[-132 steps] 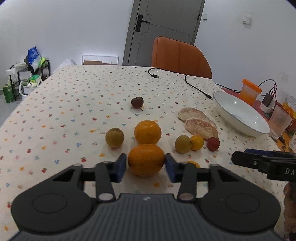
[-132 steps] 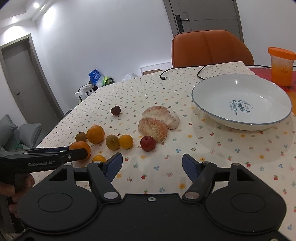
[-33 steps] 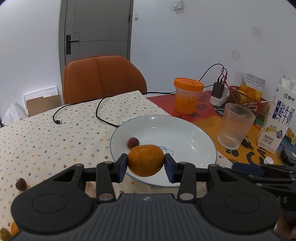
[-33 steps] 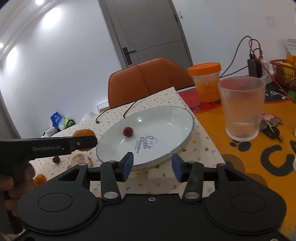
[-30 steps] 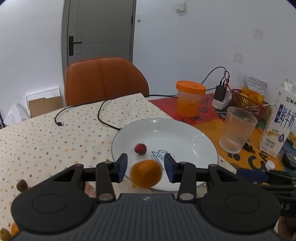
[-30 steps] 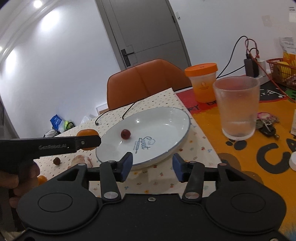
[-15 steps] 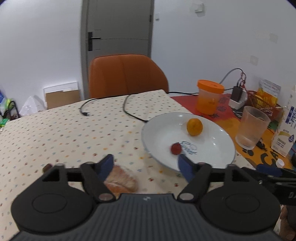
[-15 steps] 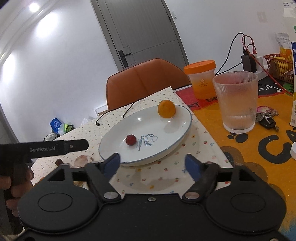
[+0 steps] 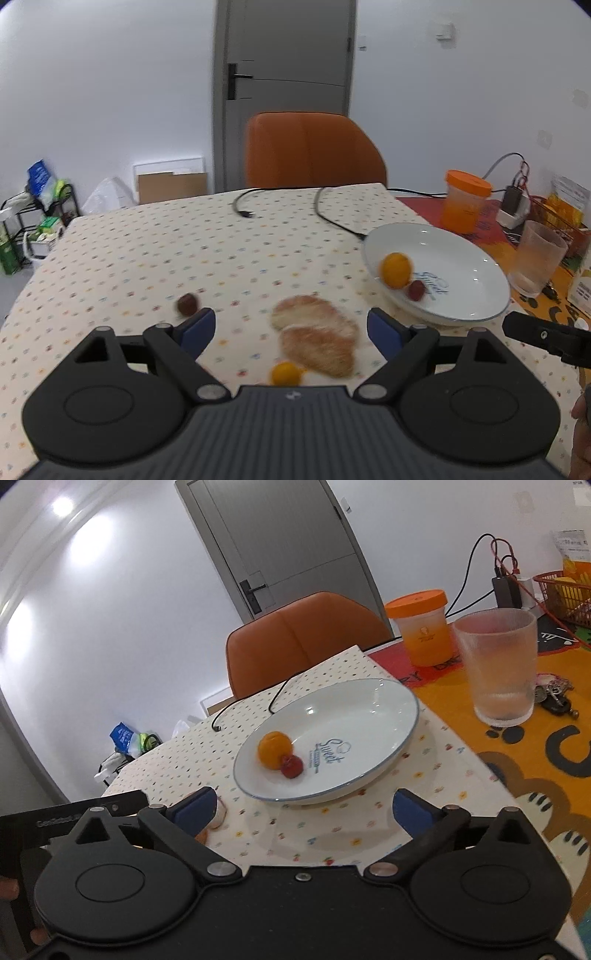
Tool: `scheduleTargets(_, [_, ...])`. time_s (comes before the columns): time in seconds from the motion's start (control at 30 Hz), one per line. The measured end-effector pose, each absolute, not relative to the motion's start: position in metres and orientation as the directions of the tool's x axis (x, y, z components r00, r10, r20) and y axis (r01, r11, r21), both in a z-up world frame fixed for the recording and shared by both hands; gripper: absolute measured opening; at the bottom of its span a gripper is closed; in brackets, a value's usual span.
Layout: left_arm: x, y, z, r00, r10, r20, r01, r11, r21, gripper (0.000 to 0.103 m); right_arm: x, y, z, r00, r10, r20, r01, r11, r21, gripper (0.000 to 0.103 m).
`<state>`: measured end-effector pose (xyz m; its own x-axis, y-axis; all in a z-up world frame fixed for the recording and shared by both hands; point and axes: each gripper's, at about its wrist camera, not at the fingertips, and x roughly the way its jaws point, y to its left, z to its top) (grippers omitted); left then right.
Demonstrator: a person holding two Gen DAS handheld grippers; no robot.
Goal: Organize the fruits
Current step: 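Move left tool to a brown kiwi while right tool approaches a small orange fruit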
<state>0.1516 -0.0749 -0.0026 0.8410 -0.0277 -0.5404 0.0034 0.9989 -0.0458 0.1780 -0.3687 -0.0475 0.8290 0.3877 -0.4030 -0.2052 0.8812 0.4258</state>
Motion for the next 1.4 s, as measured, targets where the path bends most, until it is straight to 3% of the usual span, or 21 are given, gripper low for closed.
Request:
scheduleTargets(0.37, [0.121, -0.029, -0.001, 0.845, 0.042, -0.534, -0.085, 0.995, -0.057, 0.089, 0.170, -0.338, -0.041, 0.822, 0.386, -0.419, -0.253, 0.906, 0.338, 0.103])
scheduleTargets(1.03, [0.092, 0.021, -0.010, 0.859, 0.056, -0.509, -0.149, 0.978, -0.143, 0.088, 0.155, -0.289, -0.026, 0.778, 0.489, -0.395, -0.409, 0.871, 0.274, 0.102])
scheduleTargets(1.23, [0.090, 0.026, -0.018, 0.864, 0.053, -0.501, -0.150, 0.976, -0.156, 0.085, 0.157, -0.275, -0.026, 0.737, 0.539, -0.407, -0.459, 0.842, 0.285, 0.088])
scheduleTargets(1.4, [0.093, 0.034, -0.031, 0.853, 0.044, -0.520, -0.162, 0.969, -0.185, 0.070, 0.158, -0.263, -0.030, 0.718, 0.552, -0.424, -0.481, 0.834, 0.271, 0.070])
